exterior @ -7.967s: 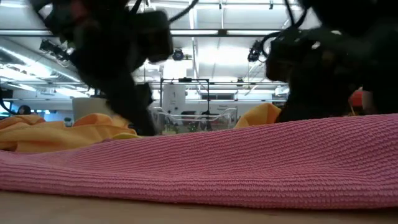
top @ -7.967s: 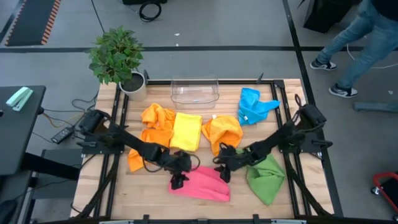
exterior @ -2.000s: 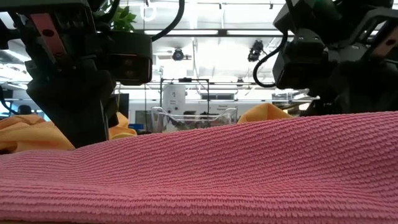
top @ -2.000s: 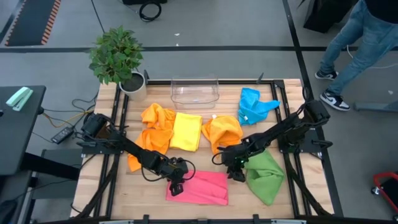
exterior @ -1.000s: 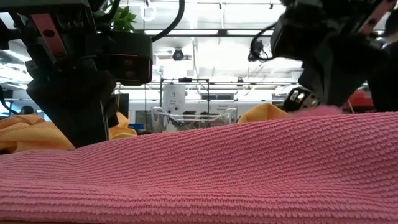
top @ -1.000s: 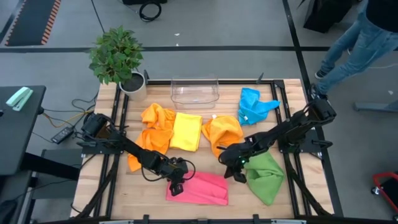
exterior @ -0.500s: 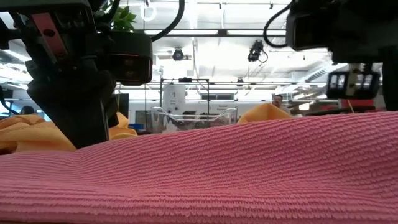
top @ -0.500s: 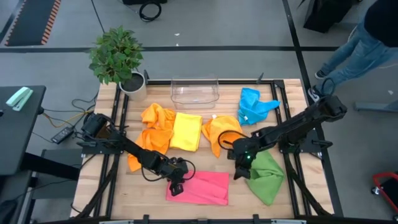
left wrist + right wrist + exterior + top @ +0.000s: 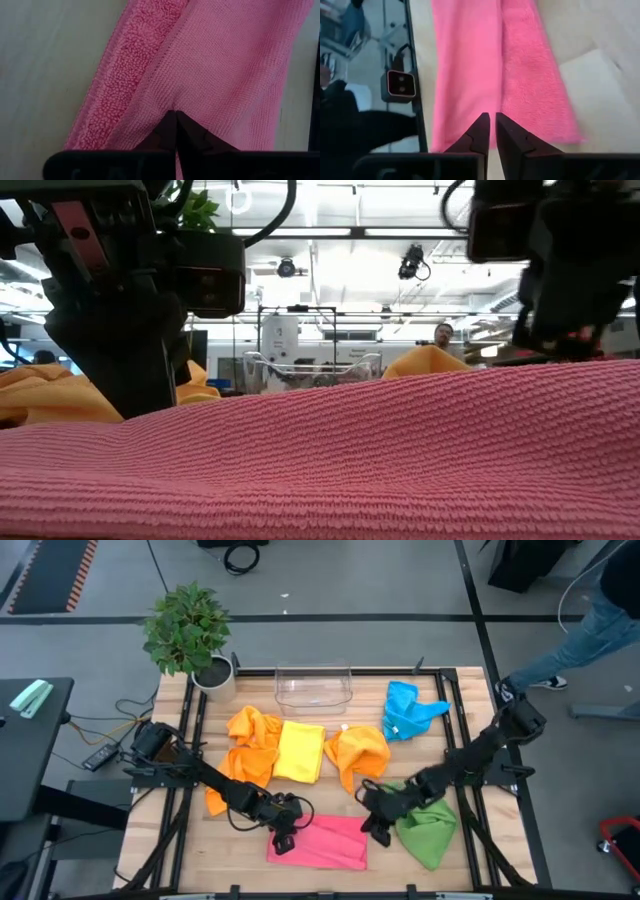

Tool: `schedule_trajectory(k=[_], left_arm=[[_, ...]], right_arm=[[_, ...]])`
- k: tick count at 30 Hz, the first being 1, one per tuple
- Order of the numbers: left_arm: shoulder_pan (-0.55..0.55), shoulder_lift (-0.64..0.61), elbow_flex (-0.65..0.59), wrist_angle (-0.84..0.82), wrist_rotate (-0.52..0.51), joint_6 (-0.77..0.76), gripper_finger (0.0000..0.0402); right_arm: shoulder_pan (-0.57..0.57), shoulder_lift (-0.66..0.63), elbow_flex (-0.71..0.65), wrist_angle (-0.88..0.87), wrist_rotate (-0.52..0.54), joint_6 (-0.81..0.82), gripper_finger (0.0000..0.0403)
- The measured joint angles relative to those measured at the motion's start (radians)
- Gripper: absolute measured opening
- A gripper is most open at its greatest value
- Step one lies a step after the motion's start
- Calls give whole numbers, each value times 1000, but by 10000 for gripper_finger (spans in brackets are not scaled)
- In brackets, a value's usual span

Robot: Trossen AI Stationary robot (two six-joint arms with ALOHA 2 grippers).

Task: Fold microfiber towels
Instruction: Fold the pink microfiber cloth

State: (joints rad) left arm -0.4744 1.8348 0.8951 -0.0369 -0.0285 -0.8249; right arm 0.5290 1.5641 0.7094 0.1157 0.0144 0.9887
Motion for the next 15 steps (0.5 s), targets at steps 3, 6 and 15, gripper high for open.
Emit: schedule_trajectory(k=[3, 6, 15], left_arm=[[0, -5, 0, 13, 2, 18, 52], [0, -6, 0, 21, 2, 26, 88], [0, -8, 2, 28, 7, 61, 153]], right_arm=[[65, 27, 0, 72, 50, 40, 58], [99, 50, 1, 93, 87, 120, 89], [110, 142, 1, 135, 127, 267, 159]])
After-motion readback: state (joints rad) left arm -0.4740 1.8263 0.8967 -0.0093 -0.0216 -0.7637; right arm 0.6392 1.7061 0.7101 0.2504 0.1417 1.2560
